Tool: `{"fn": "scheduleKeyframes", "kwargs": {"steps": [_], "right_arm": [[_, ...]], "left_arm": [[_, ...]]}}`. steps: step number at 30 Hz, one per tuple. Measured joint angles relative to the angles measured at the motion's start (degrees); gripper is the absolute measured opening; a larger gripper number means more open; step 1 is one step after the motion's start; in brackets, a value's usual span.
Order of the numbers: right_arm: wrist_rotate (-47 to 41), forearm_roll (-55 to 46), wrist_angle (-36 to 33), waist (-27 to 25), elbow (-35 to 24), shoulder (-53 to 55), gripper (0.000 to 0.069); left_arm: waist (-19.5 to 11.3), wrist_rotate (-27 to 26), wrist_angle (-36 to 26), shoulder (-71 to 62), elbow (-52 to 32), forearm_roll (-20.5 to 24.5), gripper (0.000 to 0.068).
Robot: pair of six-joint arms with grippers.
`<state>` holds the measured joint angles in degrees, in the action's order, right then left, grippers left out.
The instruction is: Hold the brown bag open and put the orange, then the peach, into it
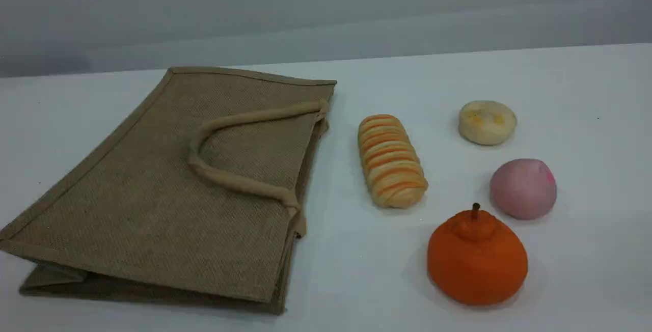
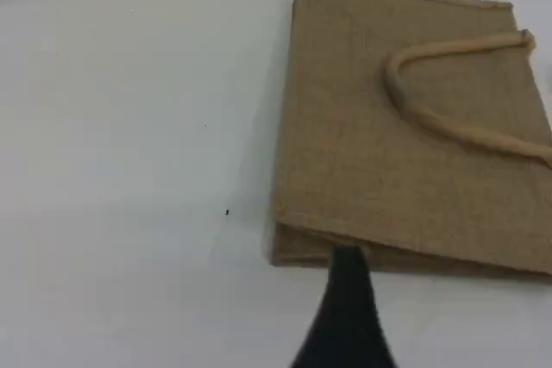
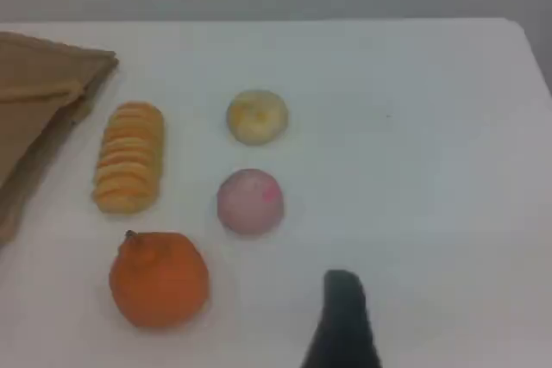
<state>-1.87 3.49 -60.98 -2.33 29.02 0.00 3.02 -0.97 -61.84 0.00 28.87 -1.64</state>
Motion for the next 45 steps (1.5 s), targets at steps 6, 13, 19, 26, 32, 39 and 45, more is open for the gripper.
{"fn": "scheduleKeyframes", "kwargs": {"steps": [6,13,19,26,32,39,45], "right_arm": [[0.05,1.95,0.07,0.00,0.00,0.00,0.0487],[0.05,1.95,0.18,0.00,0.00,0.00,0.0487],[0.00,1.95,0.18,0.00,0.00,0.00,0.0487],[0.06,1.95,0.21,0.00,0.00,0.00,0.0487],[3.05,5.10,1.51,0.00,0.45,0.00,0.0487],[5.66,11.13,6.02,0.00,1.18,8.43,0.0487],[10.24,19.21,17.13,0.00,1.18,19.66,0.0487]], "left_arm": [[0.00,0.00,0.00,0.00,0.00,0.00,0.0510],[0.00,0.00,0.00,0.00,0.00,0.00,0.0510],[0.00,0.00,0.00,0.00,0.00,0.00,0.0510],[0.00,-0.86,0.00,0.00,0.16,0.11,0.0510],[0.00,-0.87,4.05,-4.51,1.63,-0.39,0.0510],[0.00,-1.56,11.07,-19.58,1.62,-6.72,0.0510],[0.00,-1.73,20.23,-34.76,5.28,-6.70,0.0510]]}}
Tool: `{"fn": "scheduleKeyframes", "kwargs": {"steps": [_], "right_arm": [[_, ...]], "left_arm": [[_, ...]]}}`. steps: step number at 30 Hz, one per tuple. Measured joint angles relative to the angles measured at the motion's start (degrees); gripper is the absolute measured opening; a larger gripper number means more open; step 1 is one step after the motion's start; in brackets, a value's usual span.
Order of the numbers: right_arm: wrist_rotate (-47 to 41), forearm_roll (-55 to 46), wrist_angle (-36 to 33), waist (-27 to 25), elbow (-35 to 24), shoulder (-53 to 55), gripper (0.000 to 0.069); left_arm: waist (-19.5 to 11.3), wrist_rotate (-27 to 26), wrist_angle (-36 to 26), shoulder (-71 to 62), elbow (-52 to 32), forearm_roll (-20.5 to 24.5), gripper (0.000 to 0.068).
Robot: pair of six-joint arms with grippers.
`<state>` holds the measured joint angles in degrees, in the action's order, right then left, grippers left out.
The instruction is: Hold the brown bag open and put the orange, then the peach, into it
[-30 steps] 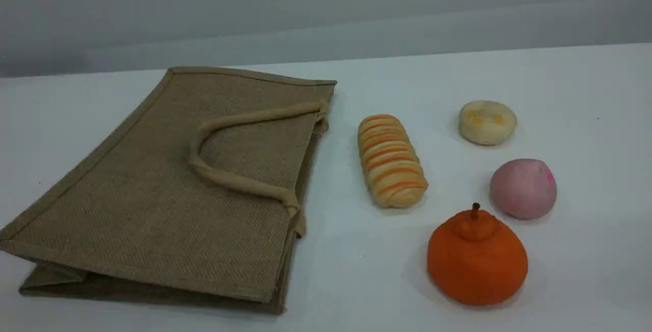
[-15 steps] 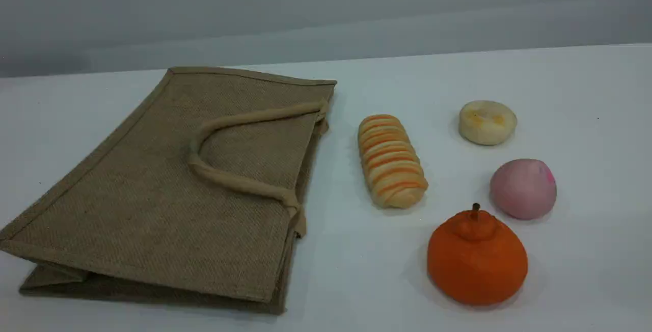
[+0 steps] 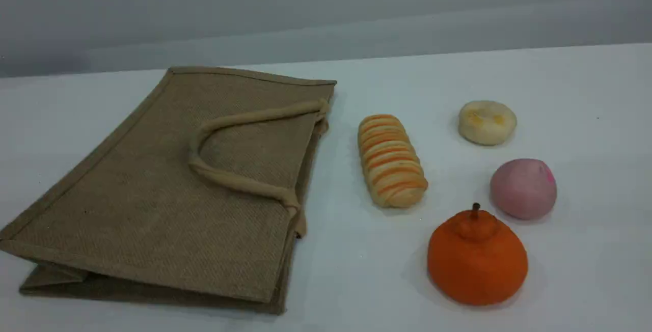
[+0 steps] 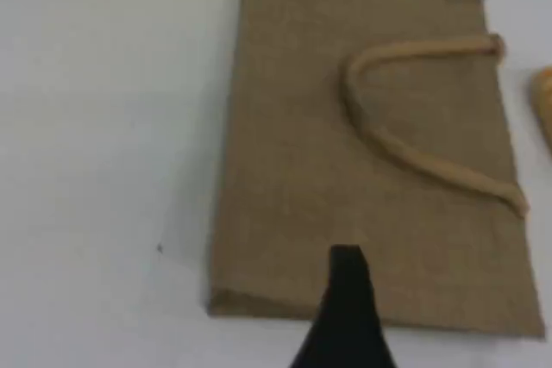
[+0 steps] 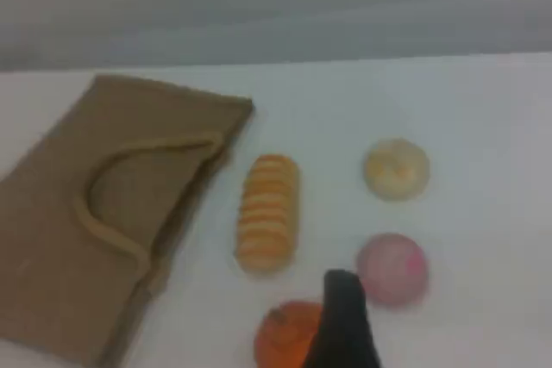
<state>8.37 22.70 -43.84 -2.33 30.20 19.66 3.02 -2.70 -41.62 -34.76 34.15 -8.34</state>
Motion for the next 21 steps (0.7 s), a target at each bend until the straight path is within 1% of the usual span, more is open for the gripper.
{"fn": "scheduleKeyframes", "kwargs": {"steps": [2,5,8,13,18,21], "right_arm": [[2.50,2.83,3.14,0.00,0.00,4.45,0.0487],[6.68,7.31,7.09,0.00,0.00,10.72,0.0487],[11.21,12.58,10.37,0.00,0.00,16.65,0.0487],[19.84,22.85,13.23,0.00,0.00,25.44,0.0487],[27.88,31.21,15.99,0.00,0.00,32.34,0.0487],[31.66,35.33,16.87,0.00,0.00,36.43,0.0487]], "left_arm": [[0.00,0.35,2.58,-5.16,1.59,0.80,0.0510],[0.00,1.76,6.53,-13.84,4.12,0.71,0.0510],[0.00,3.30,9.07,-22.11,6.51,0.31,0.0510],[0.06,3.30,10.99,-34.76,10.64,0.18,0.0510],[0.11,2.37,12.18,-45.38,14.52,-2.51,0.0510],[0.72,-0.05,13.43,-50.23,16.41,-4.21,0.0510]]}}
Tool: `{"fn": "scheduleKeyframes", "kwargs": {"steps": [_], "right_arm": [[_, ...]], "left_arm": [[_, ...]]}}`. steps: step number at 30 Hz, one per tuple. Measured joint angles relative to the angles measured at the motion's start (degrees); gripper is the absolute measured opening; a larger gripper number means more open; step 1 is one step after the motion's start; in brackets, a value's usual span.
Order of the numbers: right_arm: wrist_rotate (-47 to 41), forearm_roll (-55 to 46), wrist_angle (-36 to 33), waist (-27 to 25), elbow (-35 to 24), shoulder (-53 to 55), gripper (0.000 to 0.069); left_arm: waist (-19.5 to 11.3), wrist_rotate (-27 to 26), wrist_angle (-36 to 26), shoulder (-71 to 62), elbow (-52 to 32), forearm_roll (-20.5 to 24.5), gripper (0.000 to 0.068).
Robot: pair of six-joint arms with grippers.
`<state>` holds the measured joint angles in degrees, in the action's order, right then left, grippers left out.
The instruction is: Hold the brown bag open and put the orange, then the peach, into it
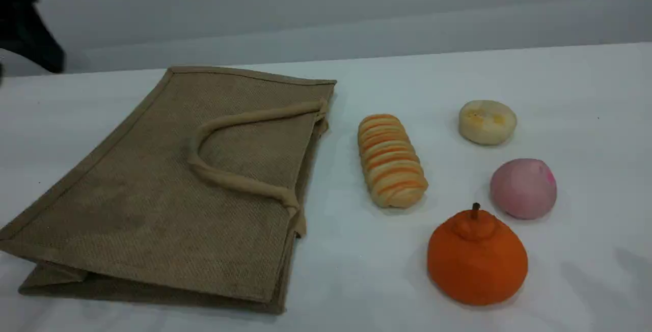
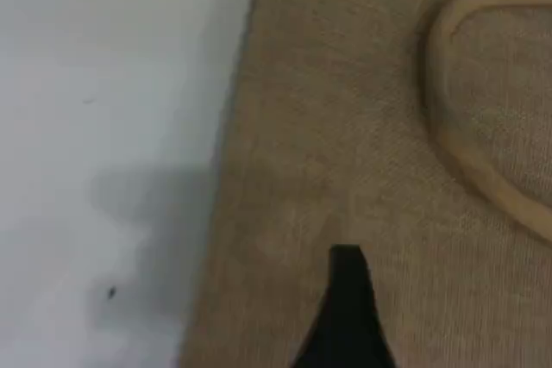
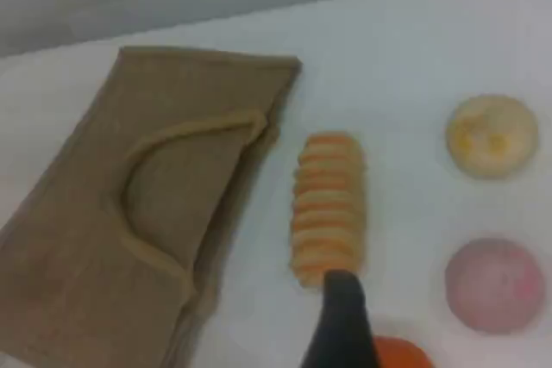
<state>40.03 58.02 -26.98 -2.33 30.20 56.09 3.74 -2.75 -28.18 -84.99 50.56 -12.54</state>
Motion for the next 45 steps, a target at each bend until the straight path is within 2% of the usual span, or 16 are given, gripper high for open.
{"fn": "scheduleKeyframes", "kwargs": {"steps": [5,17,23,30,36,45], "right_arm": [[7.00,7.53,1.37,0.00,0.00,5.72,0.0487],[21.58,21.43,1.35,0.00,0.00,12.10,0.0487],[22.36,22.63,1.11,0.00,0.00,12.13,0.0487],[23.22,22.82,1.13,0.00,0.00,12.08,0.0487],[23.22,22.82,1.34,0.00,0.00,12.08,0.0487],[23.22,22.82,1.40,0.00,0.00,12.08,0.0487]], "left_arm": [[2.27,-0.17,0.75,-7.53,3.15,-0.06,0.0510],[5.06,0.25,2.06,-25.64,15.67,-1.62,0.0510],[5.14,0.31,1.37,-33.52,22.52,-2.67,0.0510],[6.86,0.31,0.11,-39.47,28.64,-2.38,0.0507],[6.92,0.27,0.69,-42.38,29.67,-1.97,0.0484],[9.17,0.50,3.59,-45.69,30.30,-2.09,0.0461]]}}
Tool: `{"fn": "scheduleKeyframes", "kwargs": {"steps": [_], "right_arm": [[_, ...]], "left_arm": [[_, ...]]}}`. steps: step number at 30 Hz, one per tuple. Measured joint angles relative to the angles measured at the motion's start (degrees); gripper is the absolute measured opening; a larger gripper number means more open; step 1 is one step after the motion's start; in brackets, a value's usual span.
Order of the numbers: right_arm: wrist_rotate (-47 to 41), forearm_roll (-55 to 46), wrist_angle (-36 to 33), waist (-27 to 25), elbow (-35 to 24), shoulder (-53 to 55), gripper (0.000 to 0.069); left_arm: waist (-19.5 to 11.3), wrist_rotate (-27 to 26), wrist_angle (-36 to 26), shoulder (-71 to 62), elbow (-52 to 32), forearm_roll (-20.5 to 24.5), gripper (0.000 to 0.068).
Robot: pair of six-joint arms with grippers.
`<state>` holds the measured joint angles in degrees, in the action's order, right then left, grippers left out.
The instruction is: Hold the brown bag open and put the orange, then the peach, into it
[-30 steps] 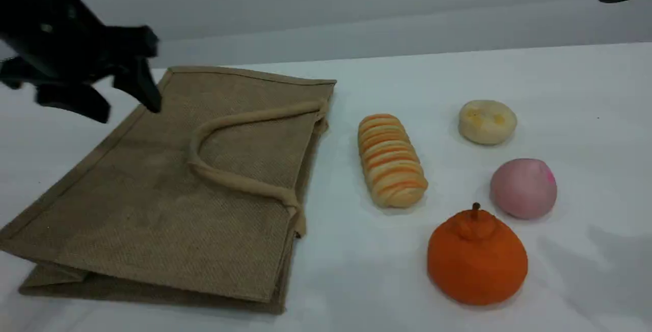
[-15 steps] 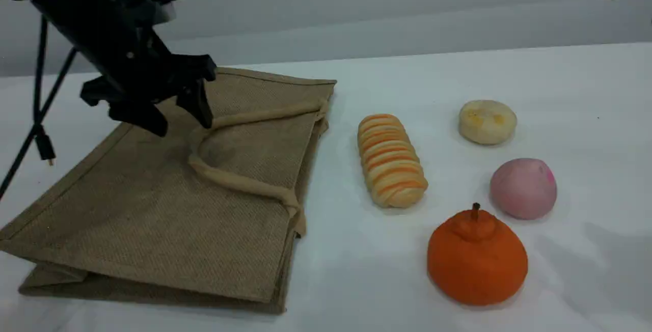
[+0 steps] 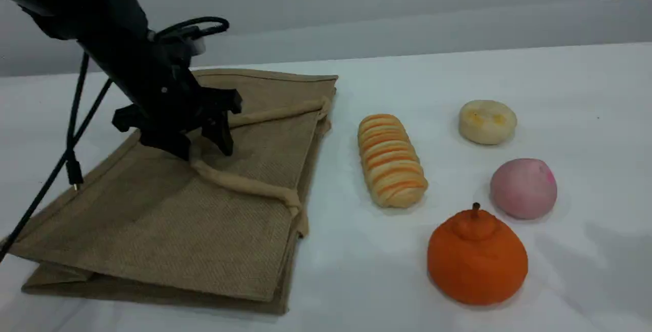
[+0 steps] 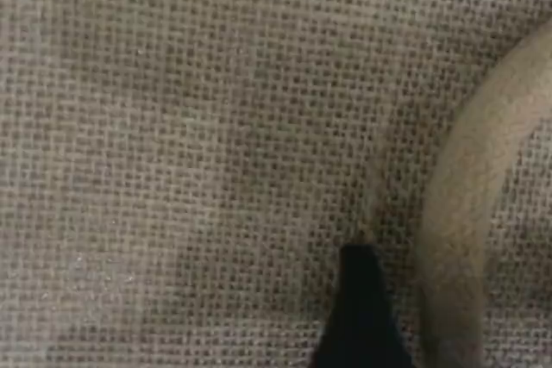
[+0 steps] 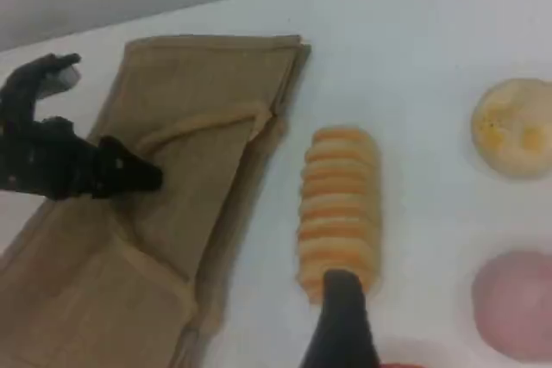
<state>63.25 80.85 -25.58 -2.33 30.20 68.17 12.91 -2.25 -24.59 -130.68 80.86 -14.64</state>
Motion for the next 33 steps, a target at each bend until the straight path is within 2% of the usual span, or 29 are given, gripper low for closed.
{"fn": "scheduleKeyframes", "kwargs": {"steps": [3,6,12,23,33], "right_arm": [[0.00,0.00,0.00,0.00,0.00,0.00,0.0487],[0.00,0.00,0.00,0.00,0.00,0.00,0.0487],[0.06,0.00,-1.14,0.00,0.00,0.00,0.0487],[0.06,0.00,-1.93,0.00,0.00,0.00,0.0487],[0.06,0.63,-4.95,0.00,0.00,0.00,0.0487]], "left_arm": [[0.20,0.00,0.01,-0.11,0.05,0.13,0.0425],[0.30,0.36,-0.38,-0.11,0.05,1.21,0.0351],[0.30,1.64,-1.56,-0.05,0.05,1.31,0.0084],[0.36,1.39,-13.71,8.34,5.59,2.74,0.0078],[0.36,-3.86,-24.86,24.96,11.00,2.88,0.0078]]}}
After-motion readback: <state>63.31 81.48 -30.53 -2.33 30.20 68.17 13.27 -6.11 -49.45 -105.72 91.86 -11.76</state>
